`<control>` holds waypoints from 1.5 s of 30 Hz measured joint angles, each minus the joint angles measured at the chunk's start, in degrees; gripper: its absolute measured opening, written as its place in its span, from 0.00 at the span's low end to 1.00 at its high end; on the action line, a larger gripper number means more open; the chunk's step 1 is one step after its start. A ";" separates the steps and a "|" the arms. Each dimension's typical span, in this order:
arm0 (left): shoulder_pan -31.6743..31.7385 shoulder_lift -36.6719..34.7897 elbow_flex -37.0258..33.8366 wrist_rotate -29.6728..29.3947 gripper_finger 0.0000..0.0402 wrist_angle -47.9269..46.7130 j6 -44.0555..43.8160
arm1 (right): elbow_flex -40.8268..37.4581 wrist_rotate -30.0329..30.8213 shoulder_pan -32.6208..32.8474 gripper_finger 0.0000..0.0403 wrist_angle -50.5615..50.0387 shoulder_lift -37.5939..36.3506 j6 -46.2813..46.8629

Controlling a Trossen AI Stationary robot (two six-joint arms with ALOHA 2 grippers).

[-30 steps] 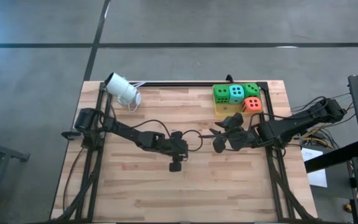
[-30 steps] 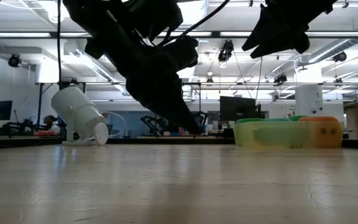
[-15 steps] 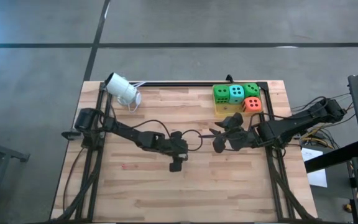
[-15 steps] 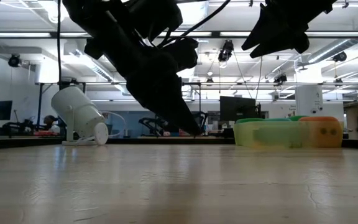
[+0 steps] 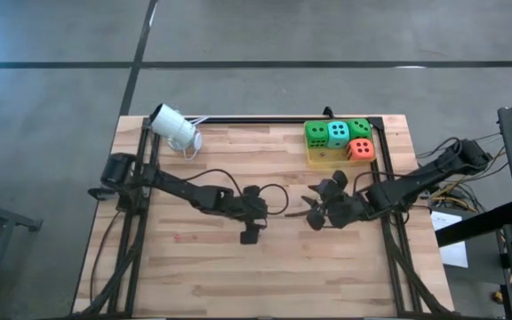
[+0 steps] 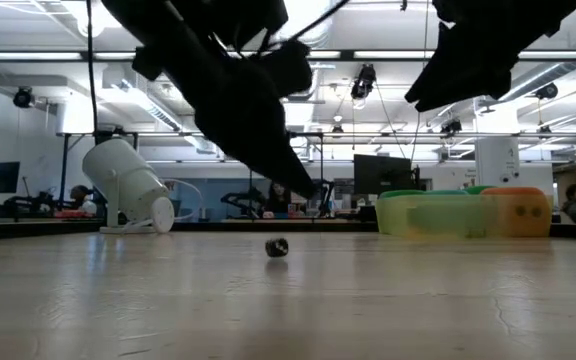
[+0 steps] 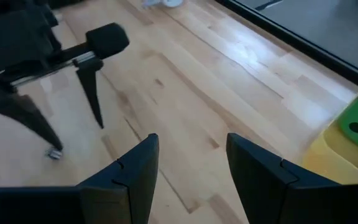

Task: Pick & Place Dice
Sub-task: Put the small black dice into the yellow bin

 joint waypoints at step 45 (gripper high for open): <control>-6.97 -36.57 -9.53 -10.81 0.59 -14.20 1.94 | 3.02 -24.15 -3.57 0.46 62.17 42.58 -29.87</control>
